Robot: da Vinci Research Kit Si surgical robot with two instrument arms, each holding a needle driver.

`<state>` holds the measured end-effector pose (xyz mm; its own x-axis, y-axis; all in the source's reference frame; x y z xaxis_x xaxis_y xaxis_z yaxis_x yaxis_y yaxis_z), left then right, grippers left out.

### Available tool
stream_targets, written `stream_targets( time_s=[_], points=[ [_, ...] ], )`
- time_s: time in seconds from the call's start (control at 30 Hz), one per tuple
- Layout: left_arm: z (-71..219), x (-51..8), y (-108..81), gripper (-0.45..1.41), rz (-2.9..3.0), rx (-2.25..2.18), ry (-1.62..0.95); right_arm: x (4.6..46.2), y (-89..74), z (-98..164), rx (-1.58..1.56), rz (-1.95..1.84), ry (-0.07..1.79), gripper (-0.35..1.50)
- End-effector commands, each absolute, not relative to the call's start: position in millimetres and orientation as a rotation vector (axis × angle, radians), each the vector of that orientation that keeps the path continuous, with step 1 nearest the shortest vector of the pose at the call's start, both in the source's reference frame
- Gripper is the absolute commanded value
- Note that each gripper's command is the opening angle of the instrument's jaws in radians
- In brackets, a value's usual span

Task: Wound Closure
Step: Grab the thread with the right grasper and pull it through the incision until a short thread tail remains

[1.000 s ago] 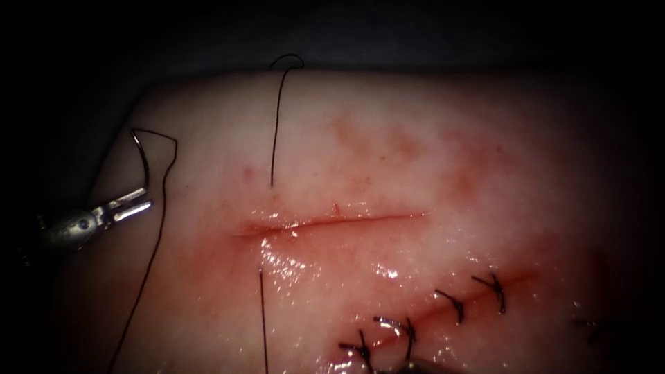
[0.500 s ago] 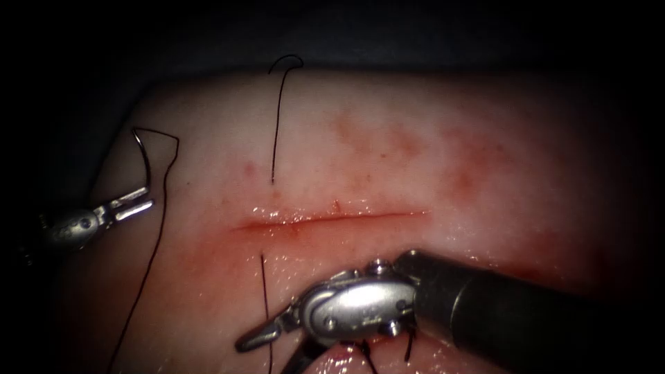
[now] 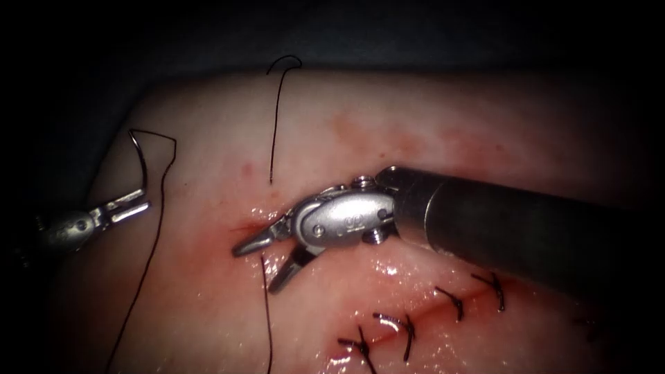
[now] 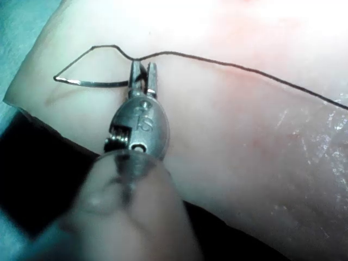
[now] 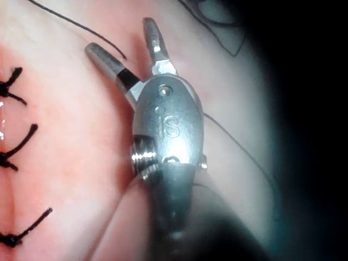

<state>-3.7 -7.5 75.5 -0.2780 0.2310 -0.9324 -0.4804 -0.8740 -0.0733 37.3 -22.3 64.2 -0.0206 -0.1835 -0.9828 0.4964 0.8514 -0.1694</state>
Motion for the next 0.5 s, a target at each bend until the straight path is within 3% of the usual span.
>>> stream_targets(
  time_s=[0.03, 0.1, 0.17, 0.2, 0.23, 0.27, 0.5],
  points=[
    [76.0, -4.4, -7.1, -0.45, 2.182, -1.54, 0.309, 38.6, -22.2, 64.6, 0.26, -0.56, 1.502, 1.16],
    [76.0, -4.4, -7.1, -0.45, 2.182, -1.54, 0.309, 39.0, -22.6, 64.8, 0.261, -0.567, 1.504, 1.06],
    [76.0, -4.4, -7.1, -0.45, 2.182, -1.54, 0.309, 39.4, -23.2, 65.0, 0.28, -0.584, 1.485, 0.74],
    [76.0, -4.4, -7.1, -0.45, 2.182, -1.54, 0.31, 39.5, -23.4, 65.1, 0.315, -0.588, 1.452, 0.52],
    [76.0, -4.4, -7.1, -0.45, 2.182, -1.54, 0.309, 39.5, -23.6, 65.1, 0.372, -0.6, 1.382, -0.01],
    [76.0, -4.4, -7.1, -0.45, 2.182, -1.541, 0.31, 39.4, -23.7, 65.2, 0.412, -0.613, 1.33, -0.35],
    [75.9, -4.2, -7.1, -0.45, 2.182, -1.543, 0.307, 38.0, -26.2, 63.8, 0.478, -0.647, 1.25, -0.35]
  ],
)
